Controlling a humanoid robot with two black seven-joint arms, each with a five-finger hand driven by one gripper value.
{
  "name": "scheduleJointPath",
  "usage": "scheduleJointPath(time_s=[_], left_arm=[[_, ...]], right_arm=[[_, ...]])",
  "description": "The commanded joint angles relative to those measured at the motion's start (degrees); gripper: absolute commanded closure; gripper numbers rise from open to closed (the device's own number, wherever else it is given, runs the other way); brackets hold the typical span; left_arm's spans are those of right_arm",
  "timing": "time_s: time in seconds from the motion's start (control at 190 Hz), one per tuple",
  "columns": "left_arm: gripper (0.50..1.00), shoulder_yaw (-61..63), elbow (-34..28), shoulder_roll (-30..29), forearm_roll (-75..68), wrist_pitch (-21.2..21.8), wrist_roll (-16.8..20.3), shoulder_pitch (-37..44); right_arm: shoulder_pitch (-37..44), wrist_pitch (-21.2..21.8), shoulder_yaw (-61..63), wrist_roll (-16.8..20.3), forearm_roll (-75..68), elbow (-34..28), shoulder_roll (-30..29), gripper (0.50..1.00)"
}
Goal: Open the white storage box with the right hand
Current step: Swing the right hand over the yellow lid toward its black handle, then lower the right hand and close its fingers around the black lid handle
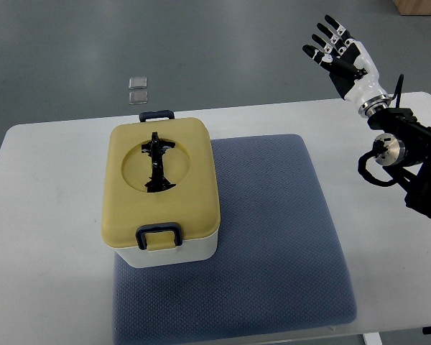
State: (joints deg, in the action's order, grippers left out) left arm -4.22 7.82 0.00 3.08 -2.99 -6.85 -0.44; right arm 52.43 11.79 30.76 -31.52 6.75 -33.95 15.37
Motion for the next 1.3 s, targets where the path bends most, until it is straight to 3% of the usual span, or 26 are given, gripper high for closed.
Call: scheduleJointPath(time_s=[0.0, 0.221, 0.464, 0.696, 0.864, 1.296], left_arm=[[0.5, 0.0, 0.0, 0.0, 0.0, 0.0, 0.0, 0.0], [0.5, 0.0, 0.0, 0.0, 0.0, 0.0, 0.0, 0.0], [0.5, 0.0, 0.0, 0.0, 0.0, 0.0, 0.0, 0.0], [0.5, 0.0, 0.0, 0.0, 0.0, 0.0, 0.0, 0.0], [0.5, 0.0, 0.0, 0.0, 0.0, 0.0, 0.0, 0.0], [0.5, 0.0, 0.0, 0.0, 0.0, 0.0, 0.0, 0.0]], right_arm=[[3.03, 0.08, -2.1, 0.05, 7.57, -0.42, 0.97, 0.572], [11.38, 1.22, -10.1, -0.3, 24.28, -2.52, 3.0, 0.572], [20.69, 2.54, -17.13, -1.09, 48.7, -12.72, 5.98, 0.572], [28.25, 4.21, -21.35, -1.44, 67.78, -20.01, 5.28, 0.574], [33.61, 4.56, -27.32, -1.71, 72.79, -23.35, 2.65, 0.574], [42.93, 8.69, -33.74, -3.11, 79.39, -23.88, -6.76, 0.587]])
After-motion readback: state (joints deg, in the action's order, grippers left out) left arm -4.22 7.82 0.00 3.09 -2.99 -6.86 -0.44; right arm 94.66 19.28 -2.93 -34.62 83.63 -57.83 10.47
